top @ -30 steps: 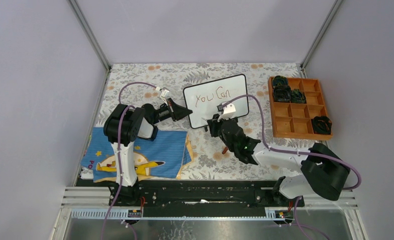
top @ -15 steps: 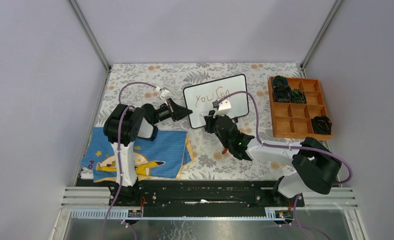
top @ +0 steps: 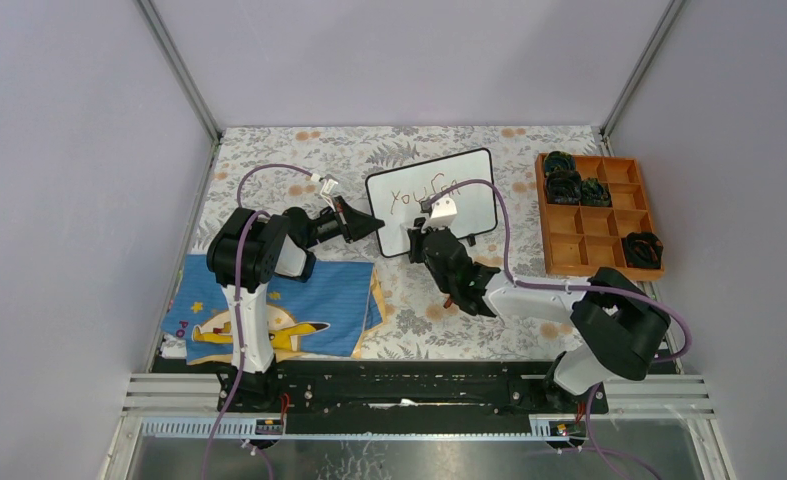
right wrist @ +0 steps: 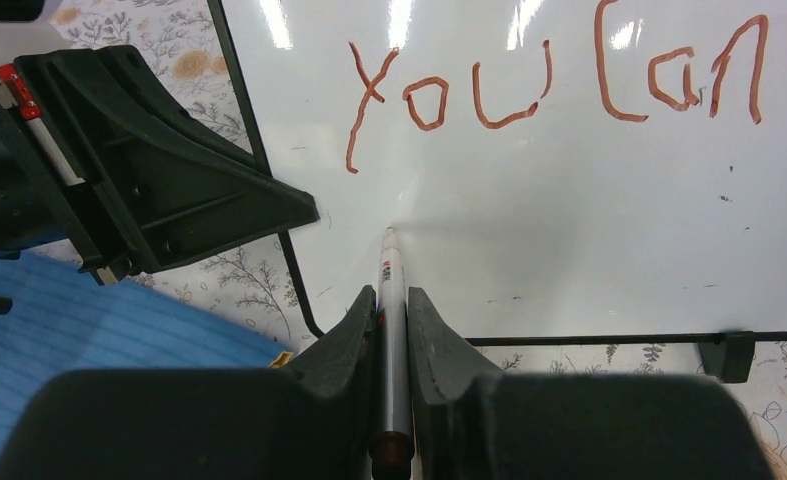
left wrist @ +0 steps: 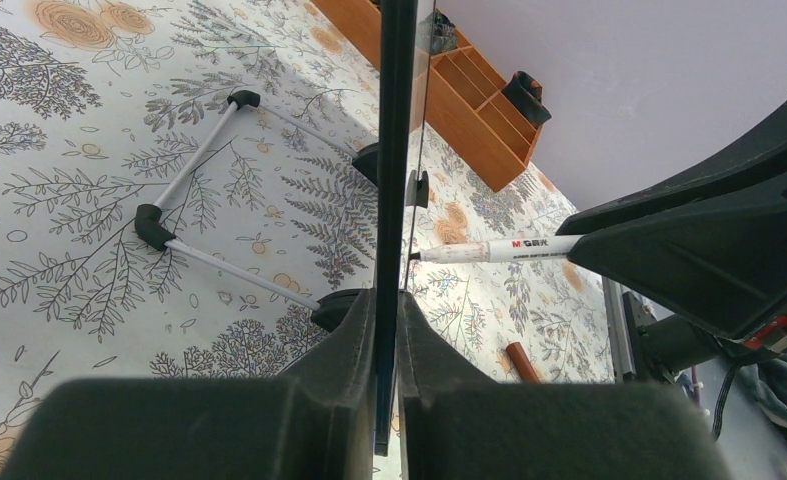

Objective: Write a sentence on the whiteboard

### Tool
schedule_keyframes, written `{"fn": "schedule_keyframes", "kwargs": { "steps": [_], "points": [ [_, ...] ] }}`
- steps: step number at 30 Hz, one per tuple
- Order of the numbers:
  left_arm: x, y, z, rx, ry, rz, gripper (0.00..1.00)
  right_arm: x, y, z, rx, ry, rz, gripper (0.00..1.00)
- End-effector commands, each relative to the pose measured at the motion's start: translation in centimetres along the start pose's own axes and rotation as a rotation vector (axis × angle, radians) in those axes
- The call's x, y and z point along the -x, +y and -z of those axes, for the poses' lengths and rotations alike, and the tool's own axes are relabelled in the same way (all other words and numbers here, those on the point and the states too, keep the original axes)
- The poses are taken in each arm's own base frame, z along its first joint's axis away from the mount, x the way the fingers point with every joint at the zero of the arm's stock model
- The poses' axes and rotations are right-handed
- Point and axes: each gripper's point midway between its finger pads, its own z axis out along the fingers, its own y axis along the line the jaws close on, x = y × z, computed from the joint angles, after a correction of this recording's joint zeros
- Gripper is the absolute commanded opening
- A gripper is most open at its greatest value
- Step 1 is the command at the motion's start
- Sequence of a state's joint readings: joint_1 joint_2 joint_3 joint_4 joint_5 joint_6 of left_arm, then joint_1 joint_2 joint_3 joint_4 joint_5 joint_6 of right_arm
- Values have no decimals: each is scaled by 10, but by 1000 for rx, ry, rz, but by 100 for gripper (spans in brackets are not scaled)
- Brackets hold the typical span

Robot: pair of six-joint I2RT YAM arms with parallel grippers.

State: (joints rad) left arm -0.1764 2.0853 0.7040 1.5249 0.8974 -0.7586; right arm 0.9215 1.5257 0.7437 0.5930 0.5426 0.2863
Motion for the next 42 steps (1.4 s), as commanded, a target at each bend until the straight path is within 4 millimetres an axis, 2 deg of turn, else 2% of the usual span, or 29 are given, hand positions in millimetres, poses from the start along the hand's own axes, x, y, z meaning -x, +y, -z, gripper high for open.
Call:
{"fn": "schedule_keyframes", "kwargs": {
  "steps": [1, 12, 36, 42],
  "points": [
    [-5, -2, 2, 7, 17, -7, 0, 29, 6, -6, -24, -82, -36, 0],
    [-6, -3, 1, 6, 20, -7, 0, 13, 1, -6, -37, -43, -20, 0],
    [-5, -6, 0, 2, 23, -14, 0, -29, -14, 12, -38, 83, -23, 0],
    [-6, -7, -1, 1, 27, -14, 0, -26, -14, 13, -39, 75, -28, 0]
  ]
}}
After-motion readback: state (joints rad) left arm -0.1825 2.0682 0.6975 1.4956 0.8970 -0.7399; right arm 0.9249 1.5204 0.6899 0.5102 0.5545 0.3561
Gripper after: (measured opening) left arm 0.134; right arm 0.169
